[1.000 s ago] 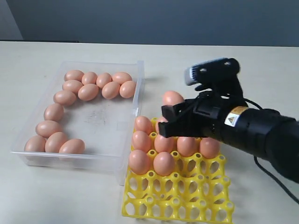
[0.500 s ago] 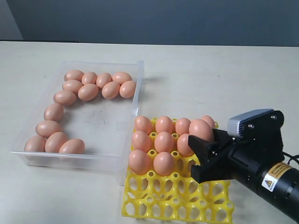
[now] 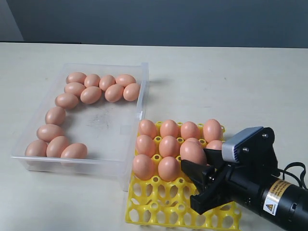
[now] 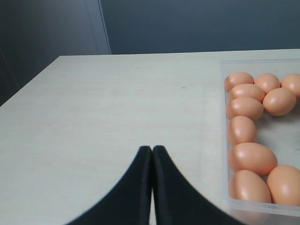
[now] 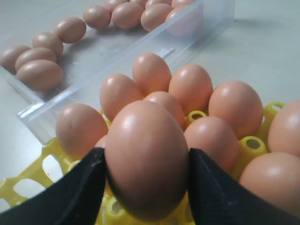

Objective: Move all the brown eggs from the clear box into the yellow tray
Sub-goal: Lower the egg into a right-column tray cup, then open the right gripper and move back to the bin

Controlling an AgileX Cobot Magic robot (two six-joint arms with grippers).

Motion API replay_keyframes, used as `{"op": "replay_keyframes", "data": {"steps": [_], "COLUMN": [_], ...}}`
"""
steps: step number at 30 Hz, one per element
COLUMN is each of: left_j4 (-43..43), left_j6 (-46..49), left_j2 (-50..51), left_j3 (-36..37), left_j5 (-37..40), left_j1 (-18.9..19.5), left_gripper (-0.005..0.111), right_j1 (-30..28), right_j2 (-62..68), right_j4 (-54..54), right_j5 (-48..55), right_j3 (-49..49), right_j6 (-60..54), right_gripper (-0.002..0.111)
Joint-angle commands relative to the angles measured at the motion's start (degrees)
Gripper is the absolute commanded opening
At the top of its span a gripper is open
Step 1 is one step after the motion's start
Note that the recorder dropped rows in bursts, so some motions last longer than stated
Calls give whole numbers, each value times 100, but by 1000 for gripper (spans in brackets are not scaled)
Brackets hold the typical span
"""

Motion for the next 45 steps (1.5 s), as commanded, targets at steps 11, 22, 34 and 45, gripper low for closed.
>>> {"op": "replay_keyframes", "data": {"steps": [11, 22, 34, 45], "left_j4": [0, 0, 0, 0], "left_j6": [-3, -3, -3, -3], "left_j2": [-28, -28, -28, -28], "left_j3": [23, 23, 23, 23], "left_j5": [-63, -63, -63, -63], "left_j1": [-26, -26, -26, -26], "left_gripper": [0, 0, 0, 0], "right_j1": [15, 15, 15, 15], "right_j2": [277, 277, 277, -21], "right_j4": [-96, 211, 192, 1323], "right_j5": [-198, -67, -257, -553], "right_j3": [29, 29, 29, -241], "right_j6": [36, 36, -7, -7], "right_gripper": [18, 53, 69, 69]}}
